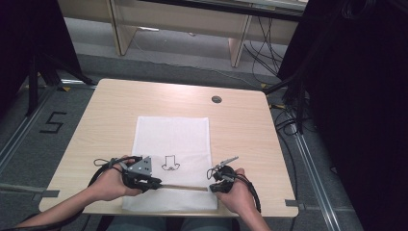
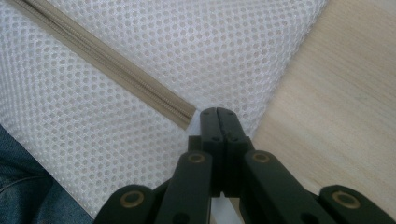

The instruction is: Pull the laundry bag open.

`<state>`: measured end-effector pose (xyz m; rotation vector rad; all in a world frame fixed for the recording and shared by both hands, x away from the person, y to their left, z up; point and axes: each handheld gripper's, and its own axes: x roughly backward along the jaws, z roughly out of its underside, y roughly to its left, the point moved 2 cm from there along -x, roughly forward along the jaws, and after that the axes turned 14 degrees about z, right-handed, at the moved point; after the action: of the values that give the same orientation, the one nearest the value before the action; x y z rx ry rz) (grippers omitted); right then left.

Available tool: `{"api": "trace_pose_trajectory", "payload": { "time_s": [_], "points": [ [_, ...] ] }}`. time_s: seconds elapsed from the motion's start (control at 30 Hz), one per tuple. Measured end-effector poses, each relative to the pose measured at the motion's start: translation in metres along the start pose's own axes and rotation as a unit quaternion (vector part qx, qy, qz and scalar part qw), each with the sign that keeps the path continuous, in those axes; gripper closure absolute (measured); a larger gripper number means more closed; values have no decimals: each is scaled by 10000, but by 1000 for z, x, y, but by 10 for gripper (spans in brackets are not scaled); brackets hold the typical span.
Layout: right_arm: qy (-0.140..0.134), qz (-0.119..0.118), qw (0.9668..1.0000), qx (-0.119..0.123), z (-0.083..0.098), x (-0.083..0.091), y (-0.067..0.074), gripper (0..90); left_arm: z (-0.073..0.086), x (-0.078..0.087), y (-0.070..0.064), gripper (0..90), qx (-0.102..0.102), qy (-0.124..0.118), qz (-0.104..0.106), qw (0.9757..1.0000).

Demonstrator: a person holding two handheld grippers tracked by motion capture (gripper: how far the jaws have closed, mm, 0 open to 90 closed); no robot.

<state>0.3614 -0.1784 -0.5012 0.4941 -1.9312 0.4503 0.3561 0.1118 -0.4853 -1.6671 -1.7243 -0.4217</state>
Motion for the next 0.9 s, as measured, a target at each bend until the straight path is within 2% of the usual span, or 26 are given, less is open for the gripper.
{"api": "trace_pose_trajectory", "payload": {
  "time_s": [0.03,0.13,0.2,0.3,0.9],
  "points": [
    [0,0,10000,0,0,0,0,900,1,1,1,815,-72,35,-18,10000],
    [-7,2,10000,0,0,0,0,900,1,1,0,814,-22,3,-8,10000],
    [-2,0,10000,2,0,0,0,900,0,1,1,814,-73,49,-14,10000],
    [2,-7,10000,-4,0,0,0,900,0,1,0,814,-2,-15,15,10000],
    [1,-14,10000,-52,1,0,0,900,5,4,2,815,15,-13,-8,10000]
  ]
}}
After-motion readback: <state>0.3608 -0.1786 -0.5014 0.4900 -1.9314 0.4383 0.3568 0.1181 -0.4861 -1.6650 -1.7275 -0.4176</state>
